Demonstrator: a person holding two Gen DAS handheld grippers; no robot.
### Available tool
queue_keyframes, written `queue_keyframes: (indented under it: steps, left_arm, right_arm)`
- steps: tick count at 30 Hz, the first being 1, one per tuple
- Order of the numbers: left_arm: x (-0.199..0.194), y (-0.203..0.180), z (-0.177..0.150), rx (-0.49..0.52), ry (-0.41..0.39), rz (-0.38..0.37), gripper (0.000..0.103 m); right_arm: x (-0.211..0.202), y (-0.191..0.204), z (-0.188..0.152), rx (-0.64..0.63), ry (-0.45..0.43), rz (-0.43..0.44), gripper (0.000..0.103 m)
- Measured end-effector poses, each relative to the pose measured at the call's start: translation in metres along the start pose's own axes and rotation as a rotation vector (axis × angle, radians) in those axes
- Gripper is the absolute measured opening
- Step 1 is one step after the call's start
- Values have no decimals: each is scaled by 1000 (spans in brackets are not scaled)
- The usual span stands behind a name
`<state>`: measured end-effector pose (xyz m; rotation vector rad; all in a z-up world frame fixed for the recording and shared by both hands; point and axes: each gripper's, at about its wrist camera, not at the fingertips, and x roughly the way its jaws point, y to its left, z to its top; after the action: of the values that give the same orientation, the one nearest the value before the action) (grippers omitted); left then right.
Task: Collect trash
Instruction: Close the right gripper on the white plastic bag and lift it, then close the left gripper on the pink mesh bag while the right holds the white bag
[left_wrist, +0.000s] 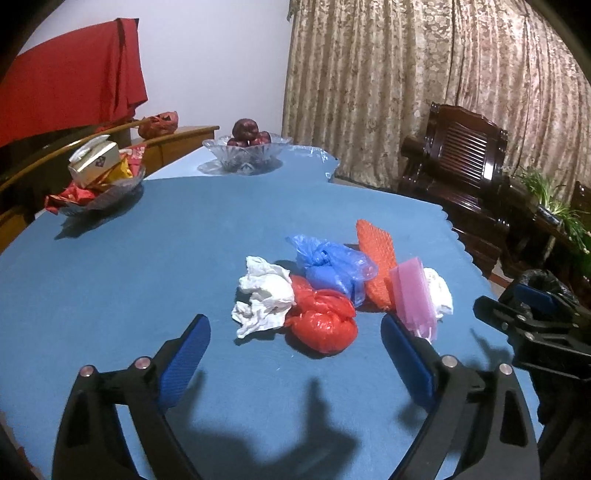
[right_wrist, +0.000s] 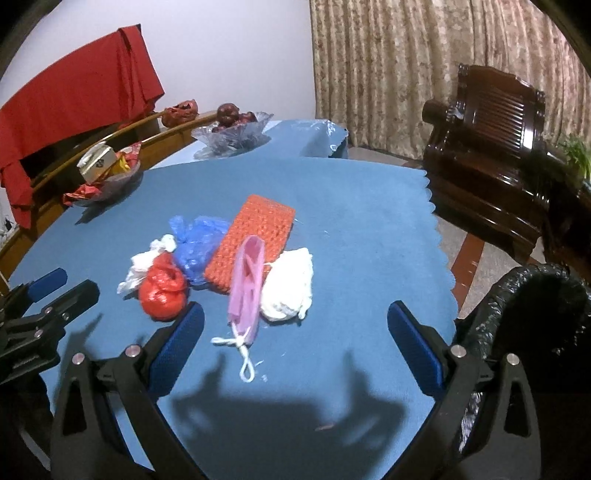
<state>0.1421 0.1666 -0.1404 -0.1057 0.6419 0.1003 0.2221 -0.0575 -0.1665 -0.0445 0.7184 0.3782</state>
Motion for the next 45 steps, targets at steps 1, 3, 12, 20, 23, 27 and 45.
queue_keyframes:
  steps: [1,3,12,20,23,27,45]
  left_arm:
    - [2,-2,0,-1,3,-4,89]
    - [8,-3,0,-1,8,-8,88]
    - [26,-14,4,0,13,-28,84]
    - [34,-17,6,-2,17,-34,83]
    - [35,-20,6,0,19,-38,83]
    - [38,-24,6,3,22,-47,83]
    - [51,-87,4,52,60,-146,77]
  right_arm:
    - [5,-2,1,1,10,-2,84]
    - [13,-6,1,5,28,-8,78]
    - [52,-13,0,2,103,8,68]
    - [76,-1,3,-18,167,122,38]
    - [74,6,2,-32,171,166,23]
    - [65,3,2,-21,157,171,19]
    - [15,-49,-1,38,86,71,19]
